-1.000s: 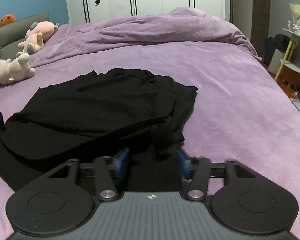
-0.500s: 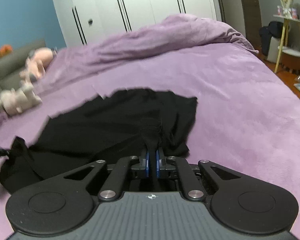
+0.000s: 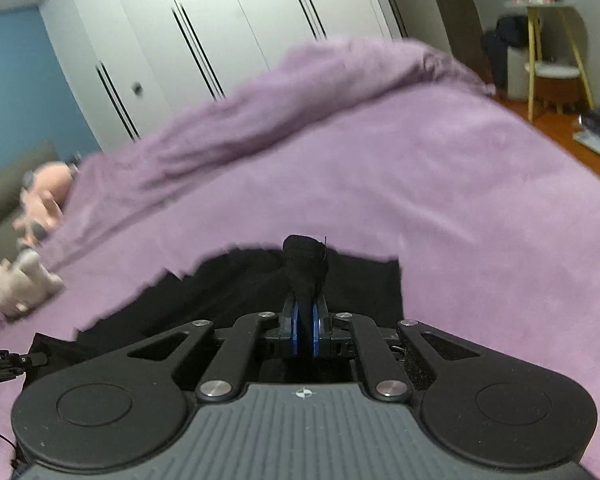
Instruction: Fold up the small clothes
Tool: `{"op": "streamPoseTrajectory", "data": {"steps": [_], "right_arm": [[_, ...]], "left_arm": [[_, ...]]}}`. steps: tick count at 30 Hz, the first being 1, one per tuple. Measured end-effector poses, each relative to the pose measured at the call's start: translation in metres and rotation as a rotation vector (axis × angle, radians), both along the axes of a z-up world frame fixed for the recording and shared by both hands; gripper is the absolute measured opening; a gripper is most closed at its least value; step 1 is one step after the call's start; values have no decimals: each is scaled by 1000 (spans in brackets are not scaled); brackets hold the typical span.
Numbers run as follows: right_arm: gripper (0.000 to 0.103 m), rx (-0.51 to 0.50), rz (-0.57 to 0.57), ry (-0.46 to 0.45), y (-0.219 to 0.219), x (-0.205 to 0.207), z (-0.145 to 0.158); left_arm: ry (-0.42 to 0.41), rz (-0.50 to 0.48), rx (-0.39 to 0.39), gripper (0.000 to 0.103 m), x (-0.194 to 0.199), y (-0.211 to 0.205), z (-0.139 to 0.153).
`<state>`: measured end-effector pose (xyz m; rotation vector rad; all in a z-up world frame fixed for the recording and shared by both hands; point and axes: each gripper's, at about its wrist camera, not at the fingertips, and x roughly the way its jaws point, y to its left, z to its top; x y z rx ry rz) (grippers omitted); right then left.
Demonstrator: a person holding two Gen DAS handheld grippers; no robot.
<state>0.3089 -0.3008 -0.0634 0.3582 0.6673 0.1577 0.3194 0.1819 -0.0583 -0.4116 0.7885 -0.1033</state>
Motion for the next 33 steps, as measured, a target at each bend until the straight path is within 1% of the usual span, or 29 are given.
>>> {"op": "streamPoseTrajectory", "data": {"steps": [2, 3, 4, 5, 6, 7, 9, 11, 12, 13, 14, 15, 16, 18, 20, 21, 23, 24, 26, 29, 31, 33], "right_arm": [[6, -28, 5, 28, 3, 6, -8], [8, -40, 10, 32, 2, 7, -10], [9, -49, 9, 38, 2, 7, -12], [10, -54, 13, 47, 0, 9, -14], [13, -59, 19, 55, 0, 10, -16], [14, -67, 24, 58, 1, 11, -18], [14, -81, 30, 61, 4, 13, -19], [14, -107, 27, 48, 10, 12, -17], [12, -125, 24, 42, 13, 11, -15], [7, -139, 24, 29, 16, 9, -13], [7, -151, 31, 13, 18, 5, -10], [6, -164, 40, -6, 20, 2, -7], [6, -168, 41, -24, 20, -1, -2], [6, -144, 45, -66, 18, -8, 11], [5, -114, 40, -113, 15, -13, 27], [5, -120, 33, -139, 15, -12, 34], [5, -137, 1, -169, 17, -2, 47], [5, -144, -23, -173, 18, 6, 50], [5, -156, -73, -163, 21, 27, 51], [5, -203, -112, -128, 32, 60, 42], [5, -217, -125, -108, 37, 78, 35], [5, -236, -138, -93, 41, 91, 28]], "left_arm": [[45, -3, 17, 15, 7, -3, -15], [54, -2, 21, 22, 7, -3, -20], [48, -5, 12, 27, 5, -1, -24], [33, -15, -3, 29, 2, 0, -26], [18, -26, -16, 38, 0, 2, -26], [14, -39, -21, 44, -2, 1, -28], [13, -66, -28, 46, -1, -2, -27], [27, -70, -20, 45, 1, -4, -28], [34, -67, -11, 42, 3, -8, -29], [41, -57, 4, 29, 2, -10, -28], [48, -44, 28, 19, 3, -12, -28], [56, -34, 50, 13, 5, -14, -27], [58, -28, 56, 12, 4, -14, -26], [39, -30, 66, 10, 0, -15, -18], [-11, -31, 104, 10, -7, -18, 0], [-38, -34, 100, 10, -9, -17, 10], [-82, -33, 95, 10, -6, -18, 27], [-106, -27, 108, 10, -2, -20, 37], [-159, -5, 162, 10, 13, -26, 52], [-172, 45, 209, 10, 43, -35, 55], [-168, 69, 237, 10, 62, -41, 49], [-162, 92, 280, 10, 76, -48, 41]]}}
